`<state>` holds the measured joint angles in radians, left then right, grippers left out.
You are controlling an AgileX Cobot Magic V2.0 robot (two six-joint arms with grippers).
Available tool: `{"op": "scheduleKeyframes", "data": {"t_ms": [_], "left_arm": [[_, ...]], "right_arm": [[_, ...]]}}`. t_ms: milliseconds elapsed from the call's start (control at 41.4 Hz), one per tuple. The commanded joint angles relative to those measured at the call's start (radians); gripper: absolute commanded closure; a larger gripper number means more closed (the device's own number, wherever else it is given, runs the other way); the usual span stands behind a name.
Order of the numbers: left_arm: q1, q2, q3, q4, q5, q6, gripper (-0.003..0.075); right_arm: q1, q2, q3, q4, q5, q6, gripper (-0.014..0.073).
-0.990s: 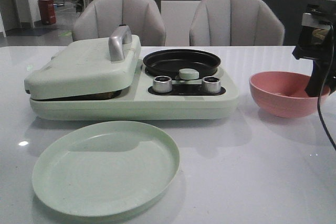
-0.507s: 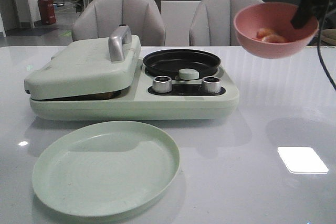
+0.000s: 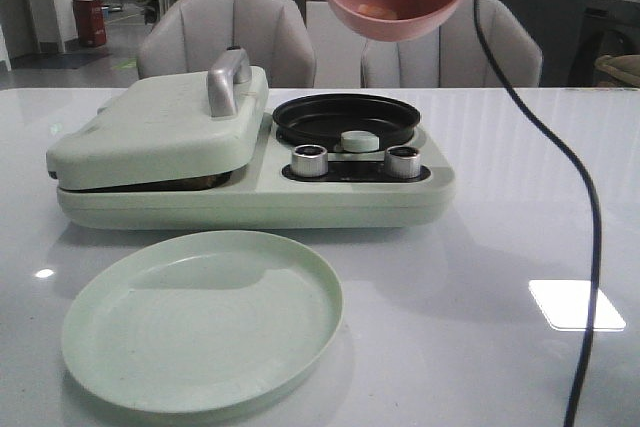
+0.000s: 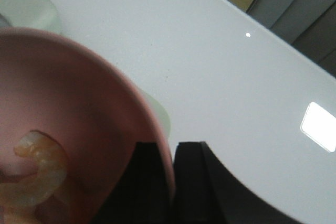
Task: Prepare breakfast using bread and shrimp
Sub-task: 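Carry the pink bowl over the frying pan and tilt it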
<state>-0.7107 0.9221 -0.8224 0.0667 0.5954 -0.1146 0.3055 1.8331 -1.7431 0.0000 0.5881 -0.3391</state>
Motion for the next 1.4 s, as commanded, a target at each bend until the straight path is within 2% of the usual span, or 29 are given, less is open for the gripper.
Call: {"op": "scheduleKeyframes", "data": {"t_ms": [0, 217, 362, 555, 869, 1038, 1376], "left_arm": [[-0.005, -0.006, -0.027, 0.004, -0.079, -0.008, 0.0576], [-0.005, -0.006, -0.027, 0.004, -0.079, -0.008, 0.0576], [-0.005, -0.006, -0.027, 0.004, -0.079, -0.008, 0.0576], [-0.005, -0.006, -0.027, 0.004, -0.079, -0.008, 0.0576], [-0.005, -0.006, -0.027, 0.001, -0.079, -0.008, 0.0576], [-0.005, -0.006, -0.027, 0.001, -0.079, -0.008, 0.0576], [-0.005, -0.006, -0.027, 0.007, -0.08, -0.008, 0.0576]], "right_arm": [[0.022, -0.007, -0.119, -0.097, -0.034, 0.035, 0.0575], [0.083, 0.122, -0.303, -0.444, 0.087, 0.218, 0.0575], [0.123, 0.202, -0.39, -0.64, 0.148, 0.275, 0.0575], [0.185, 0.281, -0.435, -0.903, 0.187, 0.339, 0.0575], [0.268, 0.363, -0.435, -1.358, 0.201, 0.529, 0.0575], [0.286, 0.378, -0.435, -1.517, 0.231, 0.542, 0.0575], [0.302, 0.378, -0.435, -1.597, 0.287, 0.543, 0.0575]]}}
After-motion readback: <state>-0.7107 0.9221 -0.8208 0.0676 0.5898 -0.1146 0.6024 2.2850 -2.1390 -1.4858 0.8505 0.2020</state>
